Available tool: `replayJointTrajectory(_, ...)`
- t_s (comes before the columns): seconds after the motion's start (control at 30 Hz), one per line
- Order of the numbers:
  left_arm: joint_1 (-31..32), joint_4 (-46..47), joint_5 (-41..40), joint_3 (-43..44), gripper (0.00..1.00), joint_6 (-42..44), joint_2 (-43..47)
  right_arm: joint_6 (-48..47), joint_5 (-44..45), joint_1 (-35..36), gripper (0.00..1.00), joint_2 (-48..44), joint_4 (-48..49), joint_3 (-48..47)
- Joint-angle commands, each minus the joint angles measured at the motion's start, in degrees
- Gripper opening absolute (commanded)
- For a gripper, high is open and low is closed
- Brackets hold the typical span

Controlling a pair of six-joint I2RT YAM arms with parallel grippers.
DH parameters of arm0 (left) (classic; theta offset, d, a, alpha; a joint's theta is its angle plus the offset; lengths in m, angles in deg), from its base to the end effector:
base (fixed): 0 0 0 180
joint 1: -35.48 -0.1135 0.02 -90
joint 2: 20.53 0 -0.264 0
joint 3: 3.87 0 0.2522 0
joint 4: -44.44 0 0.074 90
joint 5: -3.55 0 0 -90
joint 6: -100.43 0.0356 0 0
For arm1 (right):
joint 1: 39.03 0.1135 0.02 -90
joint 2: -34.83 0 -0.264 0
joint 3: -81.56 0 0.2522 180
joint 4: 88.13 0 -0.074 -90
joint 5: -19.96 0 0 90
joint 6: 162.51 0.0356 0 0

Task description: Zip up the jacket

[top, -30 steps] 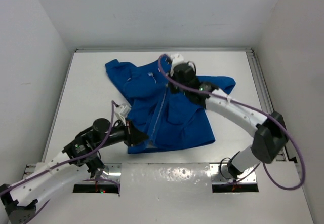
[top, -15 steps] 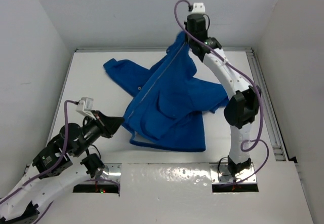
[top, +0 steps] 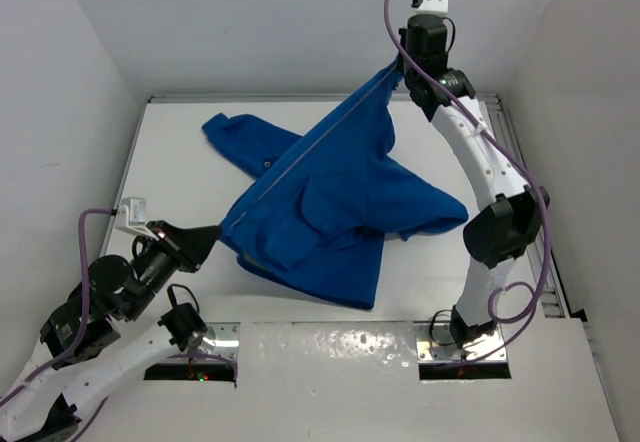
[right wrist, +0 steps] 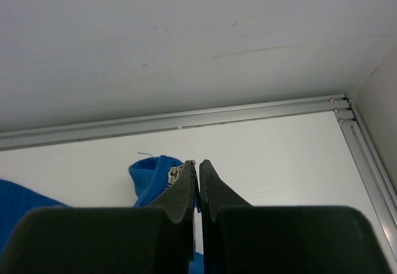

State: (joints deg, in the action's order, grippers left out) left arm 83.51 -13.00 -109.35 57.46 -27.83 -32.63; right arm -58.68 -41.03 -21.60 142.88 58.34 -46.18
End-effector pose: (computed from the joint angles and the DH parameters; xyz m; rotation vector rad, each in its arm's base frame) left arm 0.0319 -0.0147 0.3446 -0.1558 1.7581 -0.7727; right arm 0.4262 0.1157 0.4243 0.2990 1.7568 -0.0664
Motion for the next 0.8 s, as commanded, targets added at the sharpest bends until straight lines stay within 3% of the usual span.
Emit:
replayJointTrajectory(0.0,0.22,-3.35,-0.67,2.45,0.0,0.99,0.94,-0.03,9.08,-8.91,0.0,-5.9,12.12,0.57)
replayJointTrajectory(0.07,0.22,0.32,2.4,-0.18,0.0,1.78,-2.21,3.83,4.76,-8.91,0.0,-7.93,11.95,3.74)
replayJointTrajectory(0.13,0.22,2.28,3.21,-0.72,0.08,2.4,-4.68,7.42,0.53,-8.91,0.0,-8.29,7.74,4.72)
replayJointTrajectory(0.23,0.22,3.51,0.76,0.5,0.44,2.49,-7.85,9.81,-4.58,-8.82,0.0,-10.22,8.35,12.44)
replayJointTrajectory(0.27,0.22,3.78,-0.12,1.11,0.49,2.32,-7.77,10.43,-4.67,-8.73,0.02,-10.58,8.17,14.03)
replayJointTrajectory(0.3,0.22,4.39,-1.18,1.64,0.56,2.23,-7.5,10.96,-5.28,-8.82,0.06,-11.1,8.26,16.3)
replayJointTrajectory(0.33,0.22,4.48,-2.75,2.87,0.87,2.4,-7.07,10.7,-7.02,-8.82,0.14,-11.11,7.99,16.76)
replayJointTrajectory(0.37,0.22,4.48,-3.46,3.4,0.91,2.49,-6.89,10.7,-9.3,-8.73,0.39,-10.85,6.77,15.81)
replayJointTrajectory(0.47,0.22,5.44,-5.4,3.93,0.98,1.88,-6.71,14.21,-17.39,-8.12,0.78,-13.03,0.18,17.36)
replayJointTrajectory(0.5,0.22,7.19,-4.36,3.41,0.99,1.7,-6.71,15.17,-19.15,-6.9,0.99,-14.87,-0.18,19.99)
replayJointTrajectory(0.6,0.22,12.28,0.28,-0.45,1.0,0.91,-7.06,15.71,-20.75,-2.08,0.99,-27.24,9.11,37.46)
replayJointTrajectory(0.67,0.22,15.27,1.97,-3.44,1.0,0.03,-7.85,17.1,-21.89,1.53,0.92,-38.32,13.68,49.77)
replayJointTrajectory(0.7,0.22,16.08,3.02,-3.97,1.0,-0.15,-8.29,17.63,-23.38,2.42,0.99,-41.92,14.84,53.55)
replayJointTrajectory(0.77,0.22,17.13,3.82,-3.1,1.0,0.72,-10.74,18.51,-27.23,4.62,0.99,-52.12,13.72,62.5)
